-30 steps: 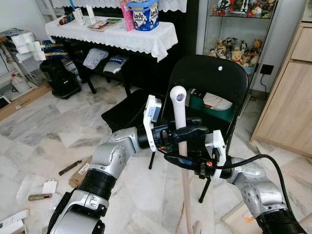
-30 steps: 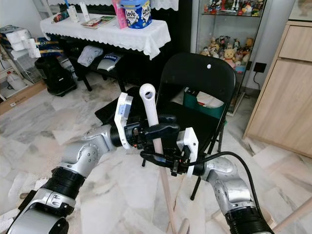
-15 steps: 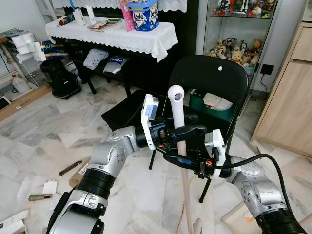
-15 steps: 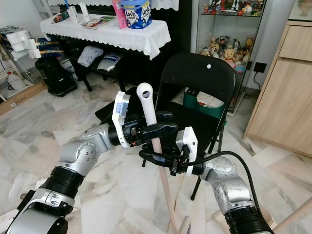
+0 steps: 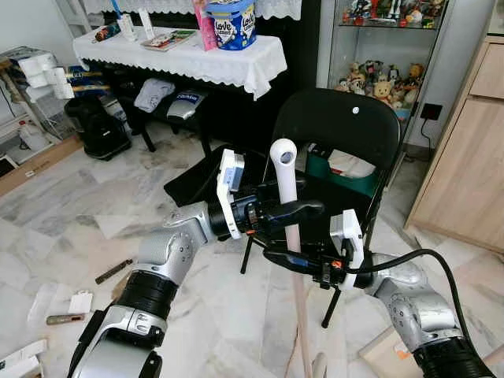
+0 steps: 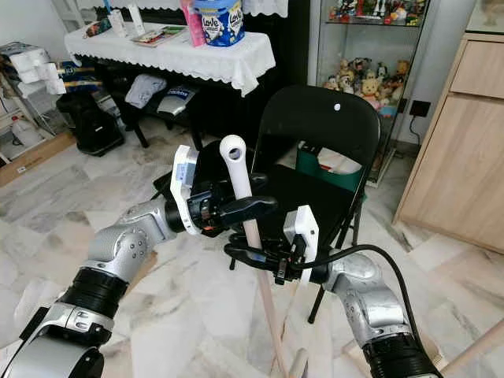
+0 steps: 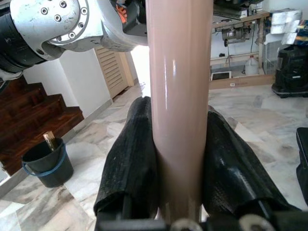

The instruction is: Sweep floor

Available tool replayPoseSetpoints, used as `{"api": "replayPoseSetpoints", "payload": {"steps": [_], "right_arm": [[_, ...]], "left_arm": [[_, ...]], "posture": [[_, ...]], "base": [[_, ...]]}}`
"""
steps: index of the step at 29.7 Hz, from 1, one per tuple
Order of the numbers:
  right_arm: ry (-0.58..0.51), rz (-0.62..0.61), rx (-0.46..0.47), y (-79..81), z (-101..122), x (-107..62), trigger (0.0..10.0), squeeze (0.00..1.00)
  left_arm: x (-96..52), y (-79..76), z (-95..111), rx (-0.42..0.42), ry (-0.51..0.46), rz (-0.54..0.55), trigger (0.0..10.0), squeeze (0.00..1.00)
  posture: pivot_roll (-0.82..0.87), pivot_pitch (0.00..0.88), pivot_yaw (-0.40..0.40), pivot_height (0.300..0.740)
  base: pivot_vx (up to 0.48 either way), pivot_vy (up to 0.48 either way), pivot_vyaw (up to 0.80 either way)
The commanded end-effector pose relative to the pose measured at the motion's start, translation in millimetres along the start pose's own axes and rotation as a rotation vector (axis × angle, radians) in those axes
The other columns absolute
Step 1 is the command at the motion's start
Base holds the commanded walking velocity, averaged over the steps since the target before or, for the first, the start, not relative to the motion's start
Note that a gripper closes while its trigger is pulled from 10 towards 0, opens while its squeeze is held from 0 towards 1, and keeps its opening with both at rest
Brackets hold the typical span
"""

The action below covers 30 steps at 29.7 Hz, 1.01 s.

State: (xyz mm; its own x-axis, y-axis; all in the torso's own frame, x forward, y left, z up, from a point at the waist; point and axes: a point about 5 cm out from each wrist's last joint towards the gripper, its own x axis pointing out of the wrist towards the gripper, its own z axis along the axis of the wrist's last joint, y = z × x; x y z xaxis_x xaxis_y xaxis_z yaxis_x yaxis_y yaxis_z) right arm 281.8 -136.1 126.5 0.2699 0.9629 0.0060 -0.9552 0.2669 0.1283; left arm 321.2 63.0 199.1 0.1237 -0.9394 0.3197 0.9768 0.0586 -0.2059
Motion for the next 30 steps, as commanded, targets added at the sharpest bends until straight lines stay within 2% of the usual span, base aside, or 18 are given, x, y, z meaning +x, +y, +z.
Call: {"api": "replayPoseSetpoints", "payload": {"steps": [1,8,14,19,25,30], "right_arm": [[-0.001,0.011,-0.019,2.3,1,-4.2,0.0,0.00],[0.001,0.002,-0.022,1.2,1,-4.3,0.0,0.00],[0.001,0.005,-0.021,1.4,1,-3.5,0.0,0.00],[0.002,0.007,-0.022,1.5,0,-3.4,0.0,0.00],[0.002,0.009,-0.023,0.7,1,-3.5,0.0,0.00],[0.001,0.012,-0.024,0.9,1,-3.2,0.0,0.00]], "left_arm": [[-23.2,6.6,24,0.035,-0.108,0.059,10.0,0.00],[-24.7,1.7,35,0.014,-0.190,0.011,10.0,0.00],[-24.5,-0.1,32,0.010,-0.169,-0.001,10.0,0.00],[-21.8,-5.4,29,-0.011,-0.161,-0.055,10.0,0.00],[-13.3,-13.9,20,-0.042,-0.133,-0.136,9.9,0.00],[-8.1,-18.4,10,-0.054,-0.088,-0.159,10.0,0.00]], "posture": [[-0.10,0.000,0.135,0.740],[-0.10,0.000,0.136,0.740],[-0.10,0.000,0.137,0.740],[-0.10,0.000,0.137,0.740],[-0.10,0.000,0.136,0.740],[-0.10,0.000,0.137,0.740]], "base": [[0.000,0.000,0.00],[0.000,0.000,0.00],[0.000,0.000,0.00],[0.000,0.000,0.00],[0.000,0.000,0.00],[0.000,0.000,0.00]]}}
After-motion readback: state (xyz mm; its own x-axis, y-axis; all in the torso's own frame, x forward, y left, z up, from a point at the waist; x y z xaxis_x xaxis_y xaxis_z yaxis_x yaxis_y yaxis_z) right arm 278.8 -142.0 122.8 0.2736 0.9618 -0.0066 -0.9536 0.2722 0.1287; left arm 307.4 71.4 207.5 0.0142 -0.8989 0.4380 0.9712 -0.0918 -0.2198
